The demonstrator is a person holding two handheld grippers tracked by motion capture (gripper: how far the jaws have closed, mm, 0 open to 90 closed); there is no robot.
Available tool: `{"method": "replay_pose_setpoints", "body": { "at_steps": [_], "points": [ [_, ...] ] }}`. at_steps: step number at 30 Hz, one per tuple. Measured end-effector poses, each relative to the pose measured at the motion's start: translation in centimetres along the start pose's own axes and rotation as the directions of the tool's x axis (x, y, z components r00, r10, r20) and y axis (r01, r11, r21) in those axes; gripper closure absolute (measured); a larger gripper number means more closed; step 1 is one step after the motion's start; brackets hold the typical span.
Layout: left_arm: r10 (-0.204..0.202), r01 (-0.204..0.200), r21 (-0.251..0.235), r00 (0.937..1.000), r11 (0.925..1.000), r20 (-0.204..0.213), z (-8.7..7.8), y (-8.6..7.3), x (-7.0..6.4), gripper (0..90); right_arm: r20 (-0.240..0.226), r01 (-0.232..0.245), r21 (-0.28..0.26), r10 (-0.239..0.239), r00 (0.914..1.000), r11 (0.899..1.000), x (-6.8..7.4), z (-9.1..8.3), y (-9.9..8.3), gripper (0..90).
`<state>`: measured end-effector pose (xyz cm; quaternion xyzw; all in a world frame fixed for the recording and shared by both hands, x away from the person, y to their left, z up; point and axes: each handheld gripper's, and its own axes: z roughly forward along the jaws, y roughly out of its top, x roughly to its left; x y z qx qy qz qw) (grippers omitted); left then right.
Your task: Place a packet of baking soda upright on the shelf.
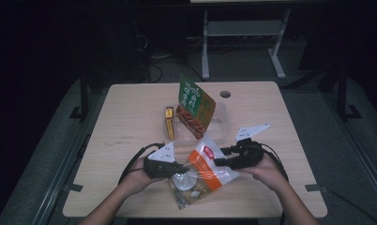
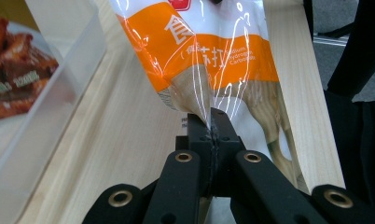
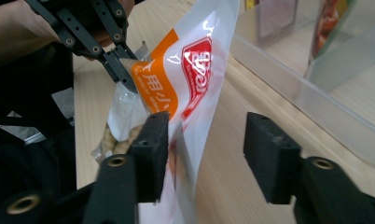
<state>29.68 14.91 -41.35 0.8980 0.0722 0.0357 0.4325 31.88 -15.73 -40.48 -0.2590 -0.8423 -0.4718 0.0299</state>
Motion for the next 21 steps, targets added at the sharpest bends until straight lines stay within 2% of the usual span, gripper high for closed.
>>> {"method": "replay_pose_setpoints", "body": {
  "at_steps": [2, 7, 11, 15, 21],
  "points": [
    [0.016, -0.016, 0.001, 0.9999, 0.9999, -0.006, -0.04, 0.13, -0.15, 89.6, -0.024, -0.002, 0.0, 0.002, 0.9997, 1.0, 0.07, 0.1, 0.15, 59.3],
    [0.02, -0.02, -0.008, 0.9996, 0.9998, -0.017, -0.15, 0.17, -0.27, 89.5, -0.057, -0.006, 0.01, 0.006, 0.9984, 1.0, 0.05, 0.5, 0.24, 71.7],
    [0.017, -0.017, -0.015, 0.9997, 0.9997, -0.015, -0.27, 0.2, -0.21, 89.5, -0.065, 0.025, 0.018, -0.023, 0.9976, 1.0, 0.15, 0.71, 0.34, 83.0],
    [0.016, -0.016, -0.02, 0.9998, 0.9997, -0.011, -0.34, 0.16, -0.08, 89.5, -0.068, 0.05, 0.029, -0.048, 0.9966, 0.998, 0.34, 0.8, 0.48, 89.4],
    [0.005, -0.005, -0.043, 0.9999, 0.999, -0.011, -0.55, 0.1, 0.02, 89.2, -0.071, 0.078, 0.018, -0.077, 0.9946, 0.997, 0.56, 0.53, 0.66, 90.0]
  ]
}}
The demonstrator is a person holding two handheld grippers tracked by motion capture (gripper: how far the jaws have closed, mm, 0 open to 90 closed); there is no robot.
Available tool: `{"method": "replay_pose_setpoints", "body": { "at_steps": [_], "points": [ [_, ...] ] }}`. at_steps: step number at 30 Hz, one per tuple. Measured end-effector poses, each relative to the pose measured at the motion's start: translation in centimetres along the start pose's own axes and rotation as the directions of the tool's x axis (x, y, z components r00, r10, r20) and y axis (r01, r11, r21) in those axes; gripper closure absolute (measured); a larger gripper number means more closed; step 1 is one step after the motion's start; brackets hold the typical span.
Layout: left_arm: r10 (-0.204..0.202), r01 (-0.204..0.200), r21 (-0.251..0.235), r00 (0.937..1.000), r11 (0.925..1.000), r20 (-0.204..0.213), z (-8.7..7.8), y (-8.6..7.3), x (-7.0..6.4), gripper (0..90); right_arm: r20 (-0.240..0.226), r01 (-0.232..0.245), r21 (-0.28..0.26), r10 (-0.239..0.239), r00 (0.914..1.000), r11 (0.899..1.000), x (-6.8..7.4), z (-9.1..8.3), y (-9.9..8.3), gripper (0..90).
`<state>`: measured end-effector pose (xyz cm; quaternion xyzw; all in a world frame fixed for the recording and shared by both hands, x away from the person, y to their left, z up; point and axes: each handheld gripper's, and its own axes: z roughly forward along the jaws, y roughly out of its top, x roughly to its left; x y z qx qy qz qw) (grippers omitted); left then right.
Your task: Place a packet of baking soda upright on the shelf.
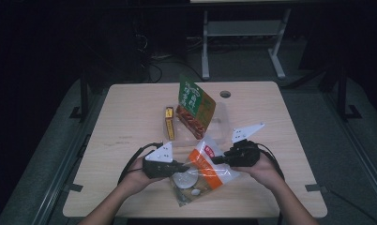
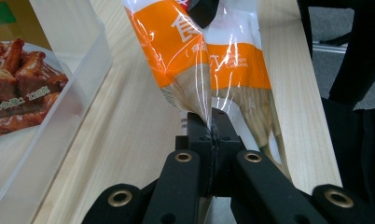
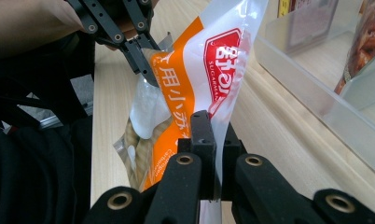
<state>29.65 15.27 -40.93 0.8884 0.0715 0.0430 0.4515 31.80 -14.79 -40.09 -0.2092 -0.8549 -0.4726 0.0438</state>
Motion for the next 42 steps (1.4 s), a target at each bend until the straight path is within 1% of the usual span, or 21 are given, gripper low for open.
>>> {"method": "replay_pose_setpoints", "body": {
  "at_steps": [2, 3, 5, 6, 10, 12, 14, 15, 17, 18, 19, 20, 24, 28, 29, 34, 35, 37, 38, 39, 42],
  "points": [
    [-0.003, 0.003, -0.01, 1.0, 0.9999, -0.002, -0.1, 0.0, 0.0, 88.7, -0.003, 0.002, -0.009, -0.003, 1.0, 1.0, 0.1, -0.2, 0.1, 90.0],
    [-0.004, 0.004, -0.017, 1.0, 0.9999, -0.004, -0.2, 0.0, 0.0, 88.2, -0.01, -0.004, -0.016, 0.004, 0.9999, 1.0, 0.1, -0.3, 0.2, 90.0],
    [-0.004, 0.003, -0.033, 0.9997, 0.9994, -0.025, -0.3, 0.0, -0.1, 85.1, -0.022, 0.004, -0.041, -0.005, 0.9998, 0.999, 0.2, -0.7, 0.4, 90.0],
    [-0.01, 0.01, -0.032, 0.9997, 0.9994, -0.021, -0.4, 0.0, -0.1, 80.6, -0.027, 0.004, -0.056, -0.005, 0.9996, 0.998, 0.3, -0.9, 0.5, 90.0],
    [-0.012, 0.011, -0.039, 0.9991, 0.9992, -0.04, -0.4, -0.3, -0.3, 61.8, -0.036, 0.022, -0.063, -0.025, 0.999, 0.998, 0.8, -1.5, 0.9, 90.0],
    [-0.034, 0.031, -0.051, 0.9981, 0.9982, -0.051, -0.7, -0.5, -0.3, 51.4, -0.039, 0.04, -0.06, -0.042, 0.9984, 0.997, 0.9, -1.7, 1.0, 90.0],
    [-0.054, 0.049, -0.07, 0.9961, 0.9964, -0.07, -1.1, -0.6, -0.3, 43.7, -0.035, 0.058, -0.052, -0.06, 0.9976, 0.997, 1.1, -1.9, 1.1, 90.0],
    [-0.063, 0.058, -0.082, 0.9955, 0.995, -0.07, -1.5, -0.7, -0.2, 42.7, -0.033, 0.056, -0.05, -0.058, 0.9978, 0.997, 1.2, -2.0, 1.2, 90.0],
    [-0.077, 0.069, -0.091, 0.9932, 0.9935, -0.087, -2.1, -0.9, -0.1, 40.6, -0.033, 0.067, -0.055, -0.069, 0.9971, 0.996, 1.4, -2.3, 1.4, 90.0],
    [-0.077, 0.069, -0.091, 0.9932, 0.9935, -0.087, -2.1, -0.9, -0.1, 40.0, -0.025, 0.067, -0.051, -0.068, 0.9973, 0.996, 1.5, -2.4, 1.5, 90.0],
    [-0.094, 0.085, -0.097, 0.991, 0.9917, -0.095, -2.7, -1.2, 0.1, 39.8, -0.022, 0.067, -0.051, -0.068, 0.9975, 0.997, 1.6, -2.7, 1.6, 90.0],
    [-0.1, 0.091, -0.095, 0.99, 0.9913, -0.099, -3.0, -1.4, 0.2, 39.5, -0.017, 0.067, -0.051, -0.068, 0.9976, 0.996, 1.6, -2.9, 1.6, 90.0],
    [-0.125, 0.115, -0.097, 0.9861, 0.9887, -0.109, -3.7, -1.9, 0.3, 37.7, 0.014, 0.073, -0.061, -0.072, 0.9973, 0.995, 1.7, -4.3, 1.7, 90.0],
    [-0.131, 0.121, -0.082, 0.984, 0.9893, -0.121, -4.1, -2.4, 0.1, 36.7, 0.058, 0.094, -0.051, -0.091, 0.9941, 0.994, 1.8, -5.4, 1.9, 90.0],
    [-0.132, 0.123, -0.078, 0.9837, 0.9893, -0.122, -4.2, -2.6, 0.1, 36.5, 0.075, 0.092, -0.044, -0.089, 0.9932, 0.995, 1.9, -5.6, 2.0, 90.0],
    [-0.14, 0.131, -0.069, 0.9806, 0.9889, -0.137, -4.7, -3.3, -0.1, 35.6, 0.141, 0.116, -0.018, -0.113, 0.9836, 0.993, 2.0, -6.8, 2.5, 90.0],
    [-0.152, 0.143, -0.073, 0.9786, 0.987, -0.139, -4.8, -3.5, -0.1, 35.6, 0.154, 0.123, -0.015, -0.119, 0.9809, 0.992, 2.0, -7.0, 2.6, 90.0],
    [-0.159, 0.15, -0.071, 0.9765, 0.9862, -0.146, -5.1, -3.8, -0.1, 35.4, 0.178, 0.122, 0.001, -0.12, 0.9767, 0.993, 2.1, -7.6, 2.8, 90.0],
    [-0.17, 0.161, -0.075, 0.9748, 0.9842, -0.145, -5.3, -4.0, -0.1, 35.2, 0.185, 0.123, 0.008, -0.122, 0.9751, 0.992, 2.1, -7.8, 3.0, 90.0],
    [-0.174, 0.164, -0.075, 0.974, 0.9836, -0.146, -5.4, -4.1, -0.1, 35.2, 0.195, 0.133, 0.011, -0.132, 0.9719, 0.991, 2.1, -8.0, 3.2, 90.0],
    [-0.191, 0.181, -0.078, 0.9706, 0.9804, -0.146, -5.8, -4.6, -0.2, 35.0, 0.218, 0.141, 0.037, -0.146, 0.9649, 0.989, 1.9, -8.7, 3.9, 90.0]
  ]
}}
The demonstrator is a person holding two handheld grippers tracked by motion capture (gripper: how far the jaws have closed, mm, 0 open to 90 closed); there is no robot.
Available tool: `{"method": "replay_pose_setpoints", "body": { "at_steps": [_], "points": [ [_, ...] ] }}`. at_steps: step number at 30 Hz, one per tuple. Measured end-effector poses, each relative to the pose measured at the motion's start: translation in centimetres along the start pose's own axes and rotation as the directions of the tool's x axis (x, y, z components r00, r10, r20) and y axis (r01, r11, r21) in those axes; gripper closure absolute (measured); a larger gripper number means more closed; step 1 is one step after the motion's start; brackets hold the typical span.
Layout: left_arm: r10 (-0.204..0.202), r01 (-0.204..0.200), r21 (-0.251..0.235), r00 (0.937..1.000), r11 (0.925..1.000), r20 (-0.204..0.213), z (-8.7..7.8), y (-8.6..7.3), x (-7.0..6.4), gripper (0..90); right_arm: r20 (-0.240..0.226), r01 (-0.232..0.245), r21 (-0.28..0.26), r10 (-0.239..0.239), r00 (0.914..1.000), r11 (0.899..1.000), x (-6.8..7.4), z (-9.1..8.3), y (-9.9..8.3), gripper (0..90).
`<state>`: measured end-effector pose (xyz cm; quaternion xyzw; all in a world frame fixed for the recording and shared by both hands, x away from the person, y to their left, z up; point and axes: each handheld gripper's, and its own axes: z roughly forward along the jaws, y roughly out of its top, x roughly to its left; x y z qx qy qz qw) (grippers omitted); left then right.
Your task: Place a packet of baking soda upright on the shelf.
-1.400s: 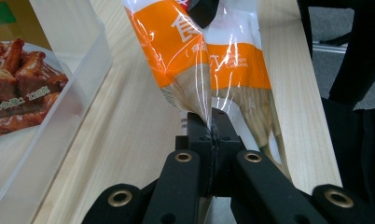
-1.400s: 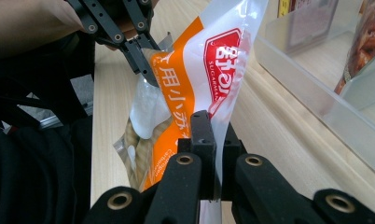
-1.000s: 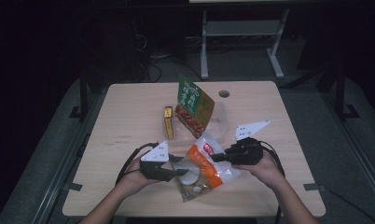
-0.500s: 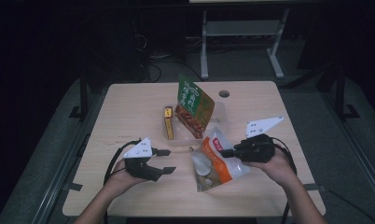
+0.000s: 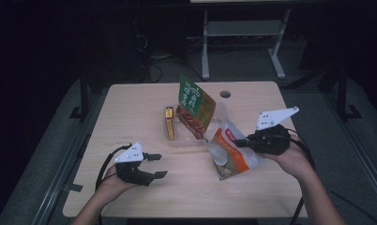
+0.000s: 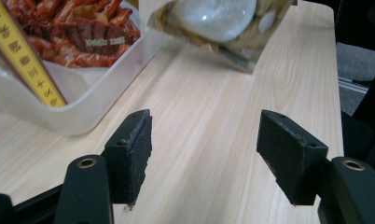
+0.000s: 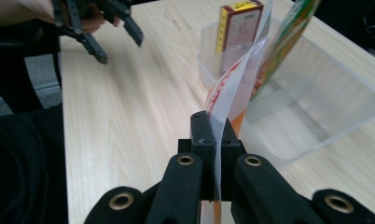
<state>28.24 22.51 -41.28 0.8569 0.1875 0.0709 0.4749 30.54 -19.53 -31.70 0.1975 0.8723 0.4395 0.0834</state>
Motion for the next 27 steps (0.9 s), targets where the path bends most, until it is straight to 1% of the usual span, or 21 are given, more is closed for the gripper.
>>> {"method": "replay_pose_setpoints", "body": {
  "at_steps": [1, 3, 6, 9, 10, 11, 12, 15, 19, 21, 24, 26, 27],
  "points": [
    [-0.003, 0.003, 0.01, 1.0, 0.9999, -0.002, -0.1, -0.1, 0.0, 34.7, 0.009, 0.007, 0.004, -0.007, 0.9999, 1.0, -0.2, -0.1, 0.2, 90.0],
    [-0.009, 0.009, 0.014, 0.9999, 0.9999, -0.007, -0.1, -0.3, 0.1, 33.6, 0.029, 0.004, 0.008, -0.005, 0.9996, 1.0, -0.5, -0.5, 0.6, 90.0],
    [-0.021, 0.021, 0.028, 0.9998, 0.9994, -0.001, -0.1, -0.6, 0.2, 30.2, 0.046, -0.019, -0.002, 0.019, 0.9988, 1.0, -1.1, -0.9, 0.9, 90.0],
    [-0.03, 0.03, 0.052, 0.9995, 0.9982, -0.003, 0.2, -1.0, 0.4, 26.9, 0.066, -0.023, -0.008, 0.023, 0.9975, 1.0, -1.7, -1.4, 1.3, 90.0],
    [-0.04, 0.04, 0.06, 0.9992, 0.9974, -0.005, 0.3, -1.1, 0.4, 26.3, 0.07, -0.024, -0.007, 0.024, 0.9973, 1.0, -1.8, -1.5, 1.4, 90.0],
    [-0.031, 0.032, 0.063, 0.9995, 0.9975, -0.01, 0.4, -1.1, 0.5, 25.6, 0.075, -0.025, -0.007, 0.025, 0.9969, 1.0, -2.0, -1.7, 1.6, 90.0],
    [-0.048, 0.048, 0.066, 0.9988, 0.9966, -0.008, 0.5, -1.2, 0.5, 24.9, 0.082, -0.028, -0.004, 0.029, 0.9962, 1.0, -2.2, -1.9, 1.7, 90.0],
    [-0.055, 0.055, 0.072, 0.9985, 0.9959, -0.006, 0.7, -1.3, 0.5, 24.1, 0.099, -0.033, -0.004, 0.033, 0.9945, 0.999, -2.7, -2.5, 2.3, 90.0],
    [-0.049, 0.05, 0.082, 0.9988, 0.9954, -0.004, 1.0, -1.4, 0.5, 23.8, 0.115, -0.029, 0.001, 0.029, 0.9929, 1.0, -3.5, -2.9, 3.1, 90.0],
    [-0.051, 0.051, 0.085, 0.9987, 0.9951, -0.004, 1.0, -1.4, 0.4, 23.7, 0.124, -0.031, 0.007, 0.03, 0.9919, 0.999, -3.9, -2.8, 3.5, 90.0],
    [-0.042, 0.043, 0.09, 0.999, 0.995, -0.012, 1.2, -1.5, 0.5, 23.8, 0.14, -0.032, 0.011, 0.03, 0.9897, 0.999, -4.5, -2.6, 4.0, 90.0],
    [-0.041, 0.042, 0.099, 0.9991, 0.9942, -0.013, 1.3, -1.6, 0.5, 23.8, 0.151, -0.033, 0.013, 0.03, 0.9881, 0.999, -4.9, -2.5, 4.4, 90.0],
    [-0.034, 0.036, 0.105, 0.9993, 0.9939, -0.016, 1.3, -1.6, 0.5, 23.8, 0.158, -0.033, 0.013, 0.031, 0.9869, 0.999, -5.1, -2.5, 4.7, 90.0]
  ]
}}
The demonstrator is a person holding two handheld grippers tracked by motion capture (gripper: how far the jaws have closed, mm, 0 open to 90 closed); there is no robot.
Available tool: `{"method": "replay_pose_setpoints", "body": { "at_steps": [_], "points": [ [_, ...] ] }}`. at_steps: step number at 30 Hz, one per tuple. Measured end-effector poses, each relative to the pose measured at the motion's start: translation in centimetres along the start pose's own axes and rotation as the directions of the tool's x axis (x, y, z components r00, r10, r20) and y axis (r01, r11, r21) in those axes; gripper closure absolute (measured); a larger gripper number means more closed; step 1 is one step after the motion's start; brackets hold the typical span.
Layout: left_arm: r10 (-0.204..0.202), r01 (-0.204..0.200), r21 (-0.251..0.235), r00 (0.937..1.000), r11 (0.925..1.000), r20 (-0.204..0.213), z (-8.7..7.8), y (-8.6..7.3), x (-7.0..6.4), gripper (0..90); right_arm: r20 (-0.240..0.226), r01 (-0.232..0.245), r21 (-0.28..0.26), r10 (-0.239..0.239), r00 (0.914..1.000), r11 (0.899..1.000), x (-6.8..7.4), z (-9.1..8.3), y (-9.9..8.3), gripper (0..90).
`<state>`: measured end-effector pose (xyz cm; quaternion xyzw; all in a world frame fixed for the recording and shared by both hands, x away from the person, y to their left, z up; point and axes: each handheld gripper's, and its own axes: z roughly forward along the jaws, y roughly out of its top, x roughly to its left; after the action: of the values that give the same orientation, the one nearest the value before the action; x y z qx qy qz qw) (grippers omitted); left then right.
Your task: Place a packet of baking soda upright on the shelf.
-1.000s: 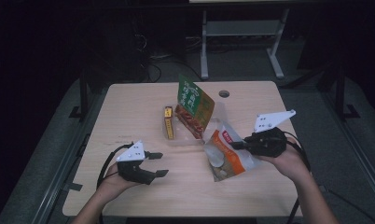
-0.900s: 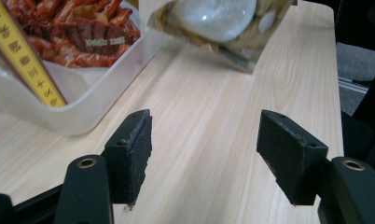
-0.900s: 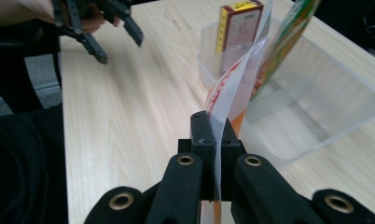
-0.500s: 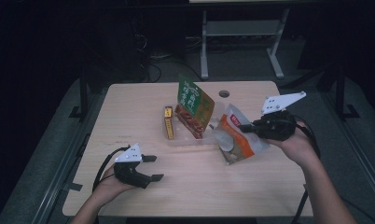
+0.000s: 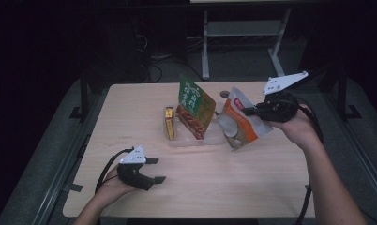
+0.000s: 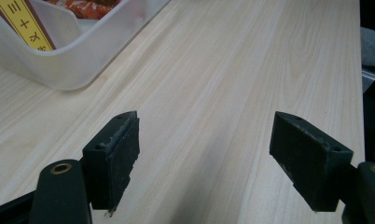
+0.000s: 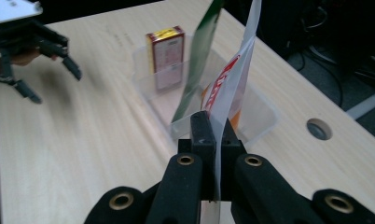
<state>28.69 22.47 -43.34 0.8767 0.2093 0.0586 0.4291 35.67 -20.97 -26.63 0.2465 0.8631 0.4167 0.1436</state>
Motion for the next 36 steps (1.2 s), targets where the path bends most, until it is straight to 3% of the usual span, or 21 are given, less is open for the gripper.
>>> {"method": "replay_pose_setpoints", "body": {
  "at_steps": [18, 26, 36],
  "points": [
    [0.009, -0.009, 0.002, 1.0, 1.0, 0.002, 0.0, -0.1, 0.1, 23.8, 0.035, 0.04, 0.02, -0.04, 0.9986, 0.999, -2.3, 3.3, 4.9, 90.0],
    [0.017, -0.017, 0.009, 0.9998, 0.9998, -0.006, 0.0, -0.2, 0.2, 23.8, 0.055, 0.05, 0.076, -0.054, 0.997, 0.996, -2.4, 5.1, 5.3, 90.0],
    [0.02, -0.021, 0.023, 0.9997, 0.9995, 0.012, 0.2, -0.1, 0.0, 23.9, 0.047, 0.043, 0.119, -0.049, 0.9977, 0.992, -3.2, 6.8, 5.1, 90.0]
  ]
}}
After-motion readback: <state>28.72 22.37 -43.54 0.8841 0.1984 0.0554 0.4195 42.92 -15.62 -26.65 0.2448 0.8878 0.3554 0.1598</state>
